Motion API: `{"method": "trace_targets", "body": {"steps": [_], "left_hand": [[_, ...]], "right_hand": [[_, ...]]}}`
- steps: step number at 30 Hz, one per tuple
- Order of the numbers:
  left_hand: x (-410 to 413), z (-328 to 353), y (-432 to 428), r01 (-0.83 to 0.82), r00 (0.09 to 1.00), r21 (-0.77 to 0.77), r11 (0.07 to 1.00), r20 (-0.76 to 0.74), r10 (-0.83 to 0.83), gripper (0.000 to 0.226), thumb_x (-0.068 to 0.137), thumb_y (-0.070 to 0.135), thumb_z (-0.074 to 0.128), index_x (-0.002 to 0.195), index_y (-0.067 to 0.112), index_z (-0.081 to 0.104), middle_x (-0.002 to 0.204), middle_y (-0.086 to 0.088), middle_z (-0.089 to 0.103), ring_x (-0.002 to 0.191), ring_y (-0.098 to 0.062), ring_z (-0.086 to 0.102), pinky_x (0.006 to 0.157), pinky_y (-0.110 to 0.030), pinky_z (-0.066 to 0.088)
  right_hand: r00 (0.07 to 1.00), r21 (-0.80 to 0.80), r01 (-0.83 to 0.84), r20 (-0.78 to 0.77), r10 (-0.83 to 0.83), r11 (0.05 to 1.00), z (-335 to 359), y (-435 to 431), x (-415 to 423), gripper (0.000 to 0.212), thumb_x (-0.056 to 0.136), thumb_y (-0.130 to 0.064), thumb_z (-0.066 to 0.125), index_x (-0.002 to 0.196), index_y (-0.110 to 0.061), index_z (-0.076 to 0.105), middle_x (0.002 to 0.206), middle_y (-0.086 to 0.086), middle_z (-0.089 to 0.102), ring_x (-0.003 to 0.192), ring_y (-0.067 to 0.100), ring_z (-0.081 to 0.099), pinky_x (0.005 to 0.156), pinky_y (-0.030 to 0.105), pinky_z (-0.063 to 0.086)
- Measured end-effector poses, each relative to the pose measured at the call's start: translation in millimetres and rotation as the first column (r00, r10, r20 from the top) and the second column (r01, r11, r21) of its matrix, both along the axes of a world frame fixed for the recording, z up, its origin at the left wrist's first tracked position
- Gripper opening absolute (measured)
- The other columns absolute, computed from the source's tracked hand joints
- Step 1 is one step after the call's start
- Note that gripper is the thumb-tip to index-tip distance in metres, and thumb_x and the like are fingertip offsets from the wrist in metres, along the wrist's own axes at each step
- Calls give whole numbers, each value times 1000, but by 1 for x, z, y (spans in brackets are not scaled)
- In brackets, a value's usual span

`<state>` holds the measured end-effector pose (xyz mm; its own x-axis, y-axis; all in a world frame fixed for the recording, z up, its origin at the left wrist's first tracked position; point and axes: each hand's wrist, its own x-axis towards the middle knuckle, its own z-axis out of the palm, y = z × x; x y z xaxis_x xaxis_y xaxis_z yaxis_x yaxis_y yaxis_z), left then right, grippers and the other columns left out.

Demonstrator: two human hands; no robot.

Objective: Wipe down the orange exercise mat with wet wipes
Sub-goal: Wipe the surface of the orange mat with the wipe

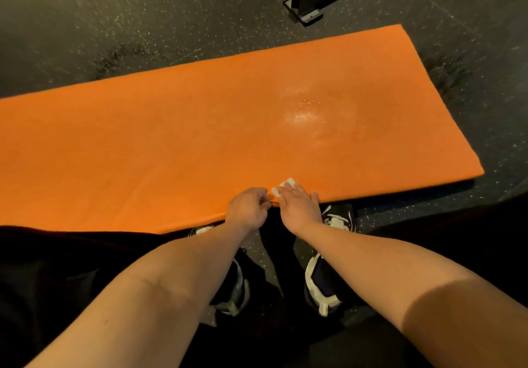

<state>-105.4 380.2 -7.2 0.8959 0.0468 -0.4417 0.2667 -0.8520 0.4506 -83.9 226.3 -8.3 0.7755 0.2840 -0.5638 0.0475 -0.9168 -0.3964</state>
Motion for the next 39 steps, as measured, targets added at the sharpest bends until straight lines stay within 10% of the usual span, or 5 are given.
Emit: {"method": "trace_targets", "body": {"steps": [9, 15, 22, 29, 39], "left_hand": [[-7, -5, -20, -51, 998, 41, 998, -35, 52, 30, 94, 36, 49, 124, 34, 54, 139, 6, 50, 134, -23, 39, 111, -44, 29], [-7, -6, -38, -18, 996, 101, 995, -87, 27, 44, 100, 41, 40, 144, 34, 43, 158, 3, 28, 145, -30, 19, 117, -47, 17], [-9, -7, -49, 63, 997, 102, 993, -56, -58, 45, 108, 37, 31, 151, 30, 38, 163, 6, 26, 147, -27, 19, 118, -47, 17], [-3, -4, -55, 88, 994, 113, 990, -79, -80, 45, 109, 36, 30, 153, 26, 36, 164, 5, 23, 147, -27, 18, 116, -48, 20], [9, -1, -64, 72, 996, 110, 991, -64, -65, 44, 107, 33, 32, 150, 26, 40, 159, 7, 33, 138, -27, 29, 109, -42, 28]], "right_hand": [[991, 13, -108, 79, 107, 994, -9, -20, -19, 50, 111, -32, 22, 161, -29, 19, 170, -9, 5, 156, 14, -9, 123, 52, -8], [984, -152, 135, 135, -115, 979, -10, -43, -5, 56, 107, -22, 28, 162, -22, 15, 170, -3, 3, 156, 17, -9, 124, 54, -8], [980, -47, -153, 121, 158, 987, -11, -35, -13, 53, 109, -24, 26, 161, -26, 18, 170, -6, 6, 156, 13, -5, 124, 52, -7], [963, -204, 262, 111, -244, 943, -5, -64, 11, 66, 103, -21, 34, 163, -19, 7, 170, 0, -4, 156, 19, -12, 124, 55, -5], [989, -120, -83, 115, 97, 989, -7, -69, 6, 72, 99, -9, 38, 162, -26, 9, 170, -3, -1, 156, 17, -10, 124, 56, -7]]}}
